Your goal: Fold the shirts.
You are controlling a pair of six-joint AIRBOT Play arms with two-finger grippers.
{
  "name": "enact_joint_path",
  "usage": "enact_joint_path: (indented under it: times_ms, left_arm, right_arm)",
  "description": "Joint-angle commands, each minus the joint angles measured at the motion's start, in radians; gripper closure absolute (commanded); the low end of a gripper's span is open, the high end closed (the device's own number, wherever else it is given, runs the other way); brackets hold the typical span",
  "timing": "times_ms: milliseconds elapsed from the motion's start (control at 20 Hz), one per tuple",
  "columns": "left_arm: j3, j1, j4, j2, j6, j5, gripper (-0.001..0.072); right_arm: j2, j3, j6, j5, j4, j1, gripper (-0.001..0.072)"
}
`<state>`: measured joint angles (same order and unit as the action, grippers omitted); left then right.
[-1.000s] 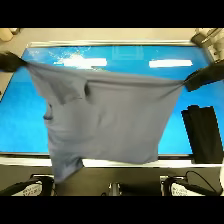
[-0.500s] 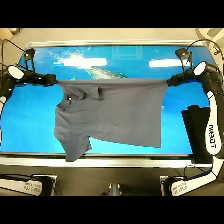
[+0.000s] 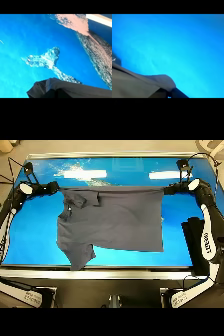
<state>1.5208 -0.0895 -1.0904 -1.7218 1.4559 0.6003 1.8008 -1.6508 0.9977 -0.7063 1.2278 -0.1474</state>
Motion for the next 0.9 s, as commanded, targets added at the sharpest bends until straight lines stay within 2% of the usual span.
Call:
enact_joint_path:
  times_ms: [0, 100, 200, 300, 600, 750, 800, 850]
  left_arm:
    - [0.0, -0.024, 0.017, 0.034, -0.143, 0.126, 0.0682]
    - [0.0, -0.063, 0.016, 0.081, -0.201, 0.295, 0.0682]
    - [-0.003, -0.086, 0.013, 0.079, -0.2, 0.475, 0.0682]
    - [-0.031, -0.083, 0.014, 0.045, -0.188, 0.587, 0.0682]
    - [-0.069, -0.09, 0.014, -0.015, -0.108, 0.636, 0.0682]
    - [-0.069, -0.089, 0.015, -0.015, -0.094, 0.676, 0.068]
    - [-0.068, -0.088, 0.018, -0.015, -0.094, 0.691, 0.0614]
    - [-0.064, -0.091, 0.018, -0.014, -0.094, 0.715, 0.0416]
  right_arm:
    - [-0.024, 0.0, -0.028, -0.159, 0.032, 0.0, 0.0687]
    - [-0.06, 0.0, -0.032, -0.323, 0.105, 0.0, 0.0687]
    - [-0.056, 0.004, -0.03, -0.52, 0.115, 0.001, 0.0687]
    - [-0.027, 0.024, -0.029, -0.605, 0.088, 0.002, 0.0687]
    - [0.056, 0.031, 0.019, -0.72, 0.066, 0.002, 0.0687]
    - [0.058, 0.031, 0.035, -0.727, 0.062, 0.002, 0.0685]
    - [0.058, 0.031, 0.042, -0.725, 0.058, 0.002, 0.0632]
    - [0.056, 0.03, 0.041, -0.728, 0.041, 0.0, 0.0453]
